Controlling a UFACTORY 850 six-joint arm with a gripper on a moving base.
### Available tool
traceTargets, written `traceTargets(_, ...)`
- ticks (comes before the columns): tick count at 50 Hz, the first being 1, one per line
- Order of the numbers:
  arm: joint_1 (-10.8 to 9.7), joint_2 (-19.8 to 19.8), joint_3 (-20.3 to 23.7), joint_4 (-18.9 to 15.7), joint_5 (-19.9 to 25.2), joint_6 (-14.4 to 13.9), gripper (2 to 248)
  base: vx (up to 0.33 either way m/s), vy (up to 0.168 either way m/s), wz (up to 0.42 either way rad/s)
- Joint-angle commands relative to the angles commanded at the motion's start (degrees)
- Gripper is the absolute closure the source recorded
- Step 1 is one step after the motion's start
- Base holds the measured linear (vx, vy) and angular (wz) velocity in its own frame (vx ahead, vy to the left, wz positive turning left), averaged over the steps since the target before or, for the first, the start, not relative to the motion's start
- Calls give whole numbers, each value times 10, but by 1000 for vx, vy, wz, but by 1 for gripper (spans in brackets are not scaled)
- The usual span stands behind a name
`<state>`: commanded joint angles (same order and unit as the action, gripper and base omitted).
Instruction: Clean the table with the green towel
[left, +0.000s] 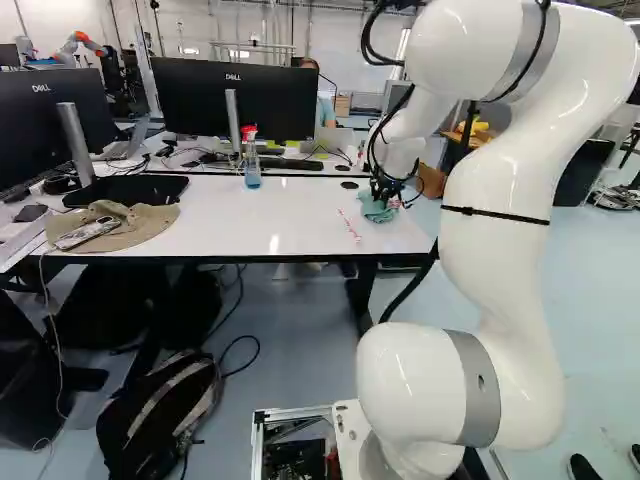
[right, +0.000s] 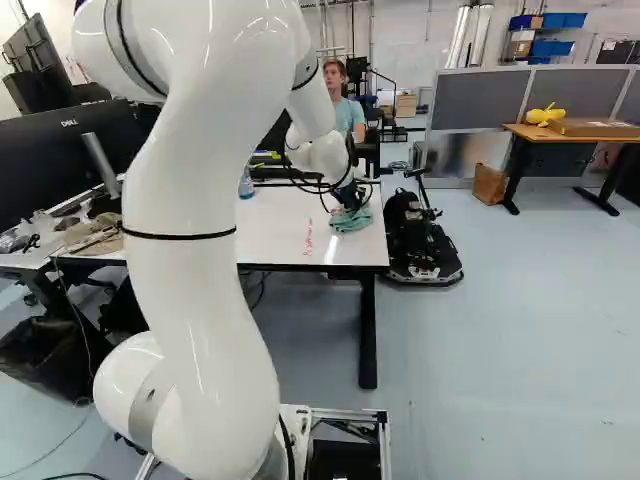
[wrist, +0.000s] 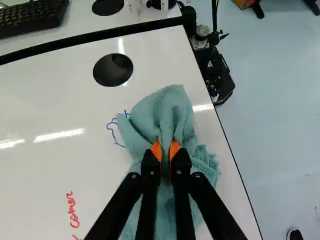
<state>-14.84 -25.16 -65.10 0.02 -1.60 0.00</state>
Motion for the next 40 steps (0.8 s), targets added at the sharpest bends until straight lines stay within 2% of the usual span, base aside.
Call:
traceTargets(21,25,-36,-47,0,0,0,212,0,0,0)
traceTargets(40,54,-53,-70,0,0,0,212,0,0,0)
